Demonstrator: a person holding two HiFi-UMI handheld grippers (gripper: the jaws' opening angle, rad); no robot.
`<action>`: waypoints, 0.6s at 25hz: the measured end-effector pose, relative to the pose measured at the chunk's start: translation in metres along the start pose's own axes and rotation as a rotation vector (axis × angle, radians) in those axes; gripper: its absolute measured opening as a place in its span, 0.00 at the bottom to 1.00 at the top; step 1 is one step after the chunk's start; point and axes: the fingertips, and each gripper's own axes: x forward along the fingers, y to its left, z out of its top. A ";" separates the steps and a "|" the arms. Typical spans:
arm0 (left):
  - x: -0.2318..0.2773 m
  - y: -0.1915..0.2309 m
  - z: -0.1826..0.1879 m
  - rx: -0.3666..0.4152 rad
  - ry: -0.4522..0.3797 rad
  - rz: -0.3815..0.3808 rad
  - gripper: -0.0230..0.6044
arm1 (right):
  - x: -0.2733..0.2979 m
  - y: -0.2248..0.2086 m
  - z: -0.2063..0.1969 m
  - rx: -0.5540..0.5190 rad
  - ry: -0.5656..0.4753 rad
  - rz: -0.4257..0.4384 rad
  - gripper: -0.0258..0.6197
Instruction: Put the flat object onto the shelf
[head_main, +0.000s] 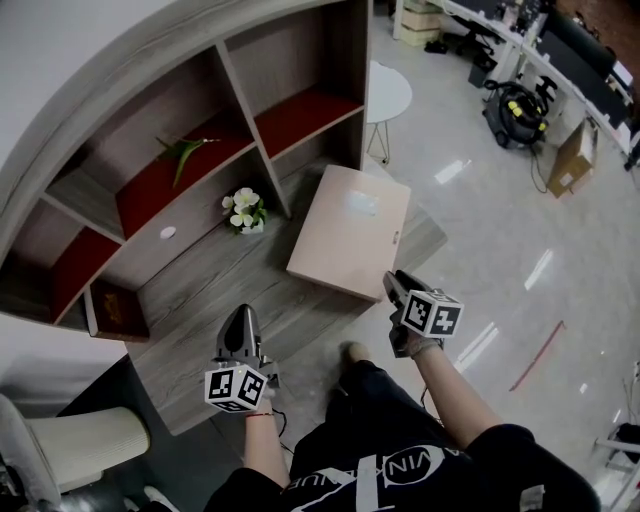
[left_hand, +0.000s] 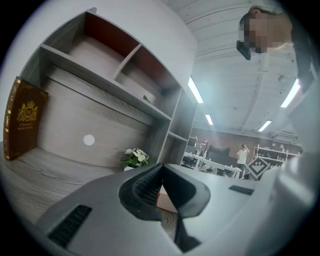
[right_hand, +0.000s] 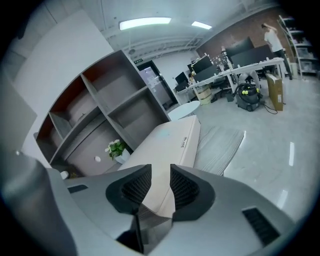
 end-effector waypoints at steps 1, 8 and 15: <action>0.000 -0.002 0.001 0.003 -0.002 -0.006 0.04 | -0.003 0.001 0.001 -0.021 -0.005 0.000 0.22; -0.001 -0.008 0.021 0.002 -0.044 -0.036 0.04 | -0.025 0.017 0.014 -0.272 -0.073 -0.015 0.06; -0.003 -0.013 0.034 0.075 -0.055 -0.042 0.04 | -0.041 0.050 0.026 -0.489 -0.126 0.046 0.06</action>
